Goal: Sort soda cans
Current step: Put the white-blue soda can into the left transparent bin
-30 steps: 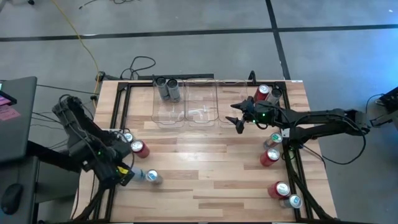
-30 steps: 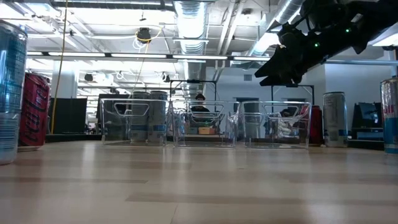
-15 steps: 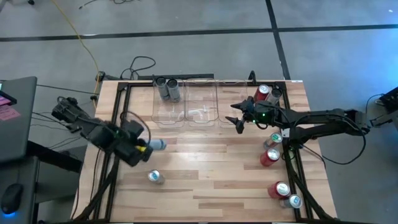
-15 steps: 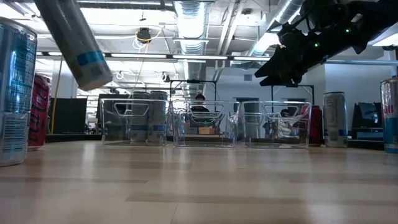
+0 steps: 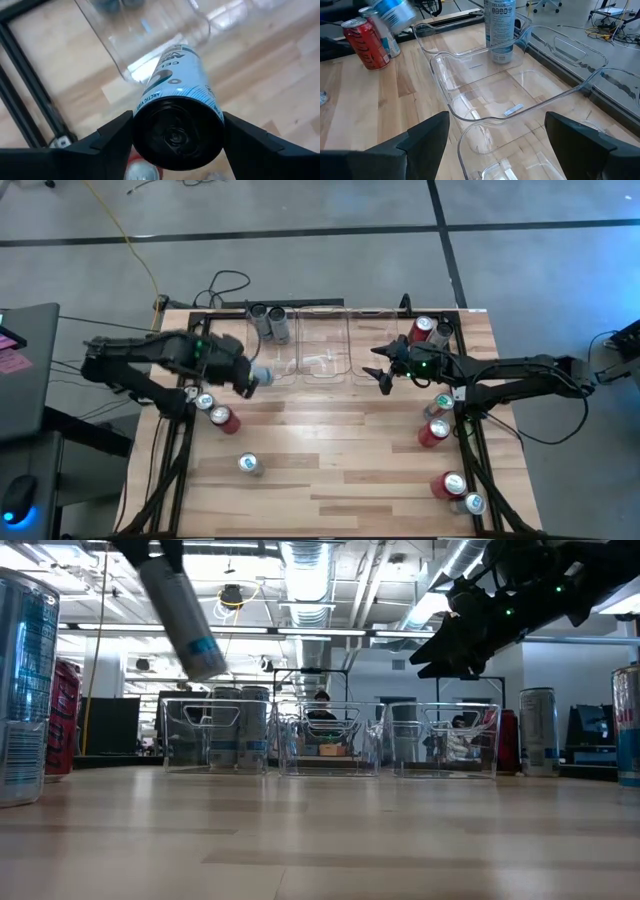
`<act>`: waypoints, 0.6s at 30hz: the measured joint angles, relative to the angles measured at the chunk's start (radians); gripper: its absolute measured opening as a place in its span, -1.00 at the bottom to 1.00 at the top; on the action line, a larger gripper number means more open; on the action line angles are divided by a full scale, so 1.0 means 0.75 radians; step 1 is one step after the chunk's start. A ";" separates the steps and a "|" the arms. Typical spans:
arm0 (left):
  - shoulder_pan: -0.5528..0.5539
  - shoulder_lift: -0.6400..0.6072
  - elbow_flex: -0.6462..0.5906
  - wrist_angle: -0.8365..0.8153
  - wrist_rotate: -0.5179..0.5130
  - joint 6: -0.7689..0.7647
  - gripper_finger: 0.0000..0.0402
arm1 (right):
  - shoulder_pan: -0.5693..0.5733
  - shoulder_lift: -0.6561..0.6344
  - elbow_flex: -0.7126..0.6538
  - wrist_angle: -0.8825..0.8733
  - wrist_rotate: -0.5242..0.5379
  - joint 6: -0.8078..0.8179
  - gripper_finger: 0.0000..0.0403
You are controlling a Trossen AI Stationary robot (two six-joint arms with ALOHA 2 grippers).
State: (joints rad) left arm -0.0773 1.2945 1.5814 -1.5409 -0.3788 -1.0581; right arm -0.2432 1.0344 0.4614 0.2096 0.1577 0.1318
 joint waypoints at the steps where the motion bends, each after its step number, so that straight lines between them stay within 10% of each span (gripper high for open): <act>1: 0.047 0.000 0.018 0.004 0.002 0.044 0.29 | 0.000 -0.001 0.000 0.000 0.000 0.000 0.74; 18: 0.729 0.234 0.057 0.124 0.200 0.598 0.29 | 0.000 0.002 0.000 -0.020 0.000 -0.007 0.74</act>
State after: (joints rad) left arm 0.4697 1.4697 1.6238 -1.4476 -0.2287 -0.6097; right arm -0.2431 1.0359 0.4614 0.1943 0.1578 0.1265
